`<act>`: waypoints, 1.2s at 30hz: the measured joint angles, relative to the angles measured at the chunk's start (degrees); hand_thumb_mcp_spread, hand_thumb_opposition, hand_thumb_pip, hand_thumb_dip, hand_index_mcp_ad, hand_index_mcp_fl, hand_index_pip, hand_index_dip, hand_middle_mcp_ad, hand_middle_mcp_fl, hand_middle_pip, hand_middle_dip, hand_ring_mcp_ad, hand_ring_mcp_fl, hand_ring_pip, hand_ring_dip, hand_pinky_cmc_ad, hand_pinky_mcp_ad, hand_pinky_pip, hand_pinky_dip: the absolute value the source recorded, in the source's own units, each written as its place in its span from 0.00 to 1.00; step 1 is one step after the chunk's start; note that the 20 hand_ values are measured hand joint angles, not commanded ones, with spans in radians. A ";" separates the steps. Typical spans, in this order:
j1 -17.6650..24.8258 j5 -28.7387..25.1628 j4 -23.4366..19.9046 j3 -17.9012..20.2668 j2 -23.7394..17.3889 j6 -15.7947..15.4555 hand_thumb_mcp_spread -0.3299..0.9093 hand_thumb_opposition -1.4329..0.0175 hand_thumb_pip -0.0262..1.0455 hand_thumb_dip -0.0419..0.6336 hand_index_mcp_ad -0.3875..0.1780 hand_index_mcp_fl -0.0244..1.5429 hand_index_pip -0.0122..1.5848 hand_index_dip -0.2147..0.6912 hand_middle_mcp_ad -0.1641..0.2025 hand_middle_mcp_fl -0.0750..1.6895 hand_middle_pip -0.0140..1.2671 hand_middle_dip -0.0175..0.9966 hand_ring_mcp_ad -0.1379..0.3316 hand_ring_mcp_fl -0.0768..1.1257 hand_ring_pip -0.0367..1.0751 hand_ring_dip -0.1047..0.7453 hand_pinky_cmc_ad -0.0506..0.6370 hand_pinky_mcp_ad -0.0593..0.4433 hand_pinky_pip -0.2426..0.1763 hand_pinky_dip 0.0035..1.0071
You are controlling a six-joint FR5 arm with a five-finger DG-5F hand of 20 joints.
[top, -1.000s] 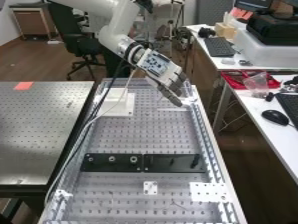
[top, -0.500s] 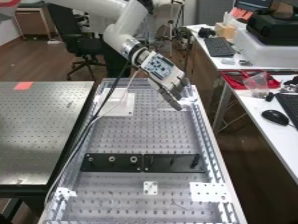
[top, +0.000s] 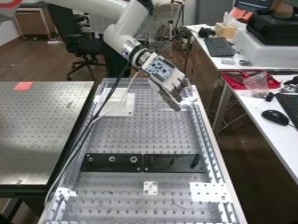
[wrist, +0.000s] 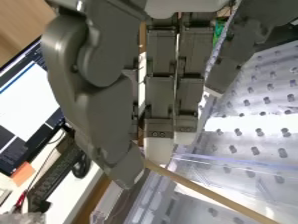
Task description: Grab the chopstick and place it in the clear container
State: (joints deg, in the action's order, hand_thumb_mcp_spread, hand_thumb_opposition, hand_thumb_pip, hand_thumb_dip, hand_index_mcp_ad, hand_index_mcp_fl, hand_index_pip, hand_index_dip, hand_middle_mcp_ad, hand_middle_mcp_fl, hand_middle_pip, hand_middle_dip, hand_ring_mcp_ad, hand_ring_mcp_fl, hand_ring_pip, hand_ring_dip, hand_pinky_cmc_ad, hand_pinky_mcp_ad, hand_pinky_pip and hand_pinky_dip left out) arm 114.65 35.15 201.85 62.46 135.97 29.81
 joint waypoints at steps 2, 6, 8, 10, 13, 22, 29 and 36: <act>-0.02 0.09 -0.12 0.11 -0.07 -0.17 0.71 0.20 0.49 0.45 0.55 0.63 0.61 0.32 0.56 0.64 0.47 0.62 0.30 0.83 0.09 0.64 0.70 0.61 0.85 0.44; 0.00 0.43 -0.49 0.29 -0.28 -0.55 0.69 0.22 0.61 0.45 0.54 0.59 0.61 0.33 0.56 0.63 0.48 0.60 0.31 0.78 0.09 0.64 0.70 0.61 0.76 0.50; -0.01 0.69 -0.47 0.31 -0.34 -0.67 0.67 0.26 0.63 0.46 0.54 0.58 0.61 0.33 0.56 0.61 0.47 0.60 0.30 0.75 0.09 0.64 0.69 0.61 0.75 0.51; -0.01 1.08 -0.63 0.34 -0.45 -1.13 0.67 0.31 0.66 0.51 0.53 0.56 0.60 0.32 0.57 0.60 0.48 0.59 0.32 0.72 0.09 0.64 0.68 0.61 0.73 0.54; -0.03 2.00 -1.03 0.43 -0.70 -1.65 0.65 0.35 0.70 0.55 0.53 0.53 0.59 0.30 0.57 0.56 0.47 0.58 0.35 0.69 0.09 0.62 0.65 0.61 0.66 0.56; -0.14 3.77 -0.99 0.60 -1.10 -2.47 0.59 0.41 0.73 0.55 0.53 0.36 0.54 0.25 0.57 0.46 0.46 0.55 0.41 0.52 0.16 0.56 0.60 0.61 0.47 0.69; -0.06 4.18 -1.25 1.09 -1.45 -2.78 0.59 0.43 0.77 0.56 0.54 0.32 0.52 0.25 0.56 0.43 0.46 0.53 0.45 0.47 0.17 0.55 0.60 0.61 0.42 0.74; 0.12 3.58 -4.02 2.53 -3.86 -6.45 0.57 0.44 0.78 0.55 0.55 0.29 0.51 0.25 0.56 0.39 0.46 0.53 0.48 0.43 0.18 0.55 0.60 0.60 0.40 0.76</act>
State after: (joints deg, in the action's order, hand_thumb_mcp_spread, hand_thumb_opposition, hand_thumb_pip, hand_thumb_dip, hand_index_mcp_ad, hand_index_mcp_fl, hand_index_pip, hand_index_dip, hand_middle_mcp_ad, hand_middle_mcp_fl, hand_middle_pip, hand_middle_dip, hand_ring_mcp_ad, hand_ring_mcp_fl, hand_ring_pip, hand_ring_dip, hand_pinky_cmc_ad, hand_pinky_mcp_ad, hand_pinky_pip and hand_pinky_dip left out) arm 114.78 38.73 197.84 64.99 132.11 23.36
